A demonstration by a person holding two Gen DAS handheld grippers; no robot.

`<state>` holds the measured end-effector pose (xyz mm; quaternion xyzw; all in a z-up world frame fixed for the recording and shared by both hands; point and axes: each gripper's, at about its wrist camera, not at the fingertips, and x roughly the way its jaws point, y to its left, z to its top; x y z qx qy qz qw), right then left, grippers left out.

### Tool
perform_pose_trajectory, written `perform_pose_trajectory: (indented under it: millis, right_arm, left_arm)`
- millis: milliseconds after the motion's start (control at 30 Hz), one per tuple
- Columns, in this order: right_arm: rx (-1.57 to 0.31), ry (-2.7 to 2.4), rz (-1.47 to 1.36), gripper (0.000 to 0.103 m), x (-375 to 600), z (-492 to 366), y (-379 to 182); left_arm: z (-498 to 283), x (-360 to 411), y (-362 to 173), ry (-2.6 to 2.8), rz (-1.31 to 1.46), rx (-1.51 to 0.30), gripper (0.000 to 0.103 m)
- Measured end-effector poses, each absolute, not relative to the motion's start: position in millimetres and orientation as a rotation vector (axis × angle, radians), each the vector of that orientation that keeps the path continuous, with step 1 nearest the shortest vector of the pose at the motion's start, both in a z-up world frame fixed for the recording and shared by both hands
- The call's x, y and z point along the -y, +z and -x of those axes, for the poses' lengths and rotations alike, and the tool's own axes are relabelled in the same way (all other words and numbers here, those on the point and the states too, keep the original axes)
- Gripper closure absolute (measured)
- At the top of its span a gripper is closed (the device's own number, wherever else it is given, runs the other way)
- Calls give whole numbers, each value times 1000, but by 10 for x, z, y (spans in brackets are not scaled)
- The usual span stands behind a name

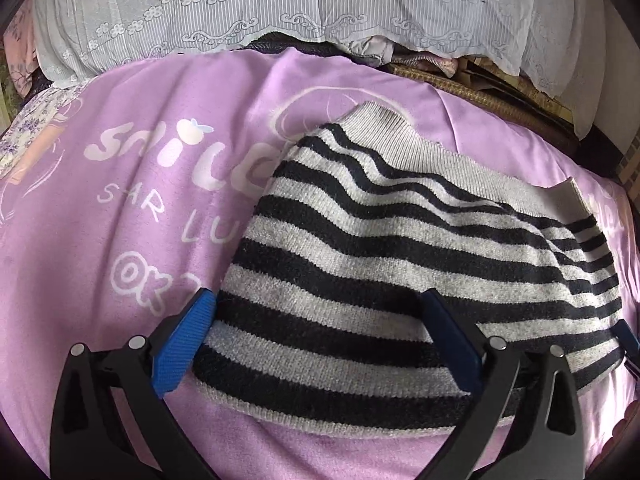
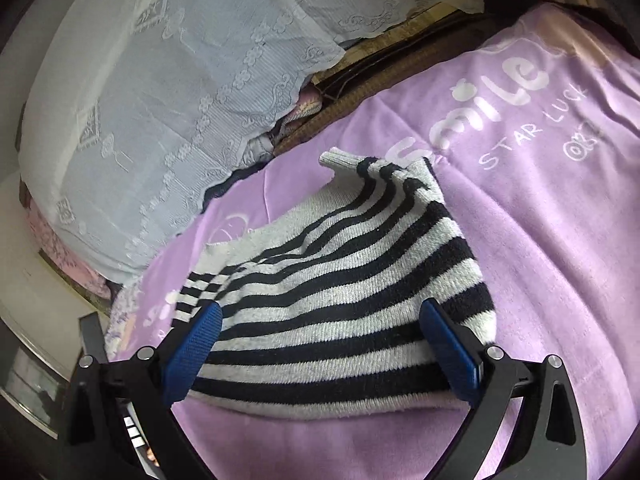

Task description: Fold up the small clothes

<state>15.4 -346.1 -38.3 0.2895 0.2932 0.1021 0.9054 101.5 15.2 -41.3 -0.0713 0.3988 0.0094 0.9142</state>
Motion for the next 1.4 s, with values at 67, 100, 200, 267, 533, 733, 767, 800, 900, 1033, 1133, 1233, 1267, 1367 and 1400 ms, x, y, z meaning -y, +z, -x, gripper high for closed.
perform_pose_trajectory:
  millis: [67,100,200,267,533,733,767,800,900,1033,1133,1233,1267,1367,1400]
  right_arm:
    - [-596,223,-622,4,3513,-48,-379]
    - [-592,223,-626,4,3532,-4,-378]
    - [-577,234,-640,4,3579,155,-391]
    - [-573,242,-657,4,3596,238,-415]
    - [-641,279,-804,3,3626,285,-706]
    - [-590,189,-744,3,3513,164,-747]
    - [-591,173,-747,3,3510,108,-745]
    - [-593,159,-756,3,3522,54,-739]
    - [-589,125,-804,3,3559,-192,-735]
    - [-542,97,-861,3,3586,-463,-733]
    - [-525,86,-915,3,3579,-617,-737]
    - [-554,32,-831,3,3470,-753,-740]
    - [-568,18,-787,3,3431,-788,-732]
    - [-563,22,-766,5,3438,-781,-730]
    - [-557,29,-780,11,3471,-750,-735]
  left_arm:
    - [-978,-131,-386,22,136,-811,4]
    - [-962,-106,-372,21,129,-804,4]
    - [-947,-43,-365,17,104,-799,4]
    - [-934,-14,-382,23,83,-802,4]
    - [-925,14,-409,33,68,-805,4]
    - [-929,35,-420,41,53,-804,4]
    - [-928,35,-422,42,51,-805,4]
    - [-929,38,-426,43,49,-805,4]
    - [-928,42,-434,44,46,-803,4]
    - [-933,34,-441,42,49,-803,4]
    - [-935,36,-441,41,49,-803,4]
    - [-934,40,-429,42,48,-803,4]
    - [-935,37,-416,39,50,-803,4]
    - [-906,-4,-321,4,97,-800,5]
    - [-890,-13,-289,-7,118,-797,5]
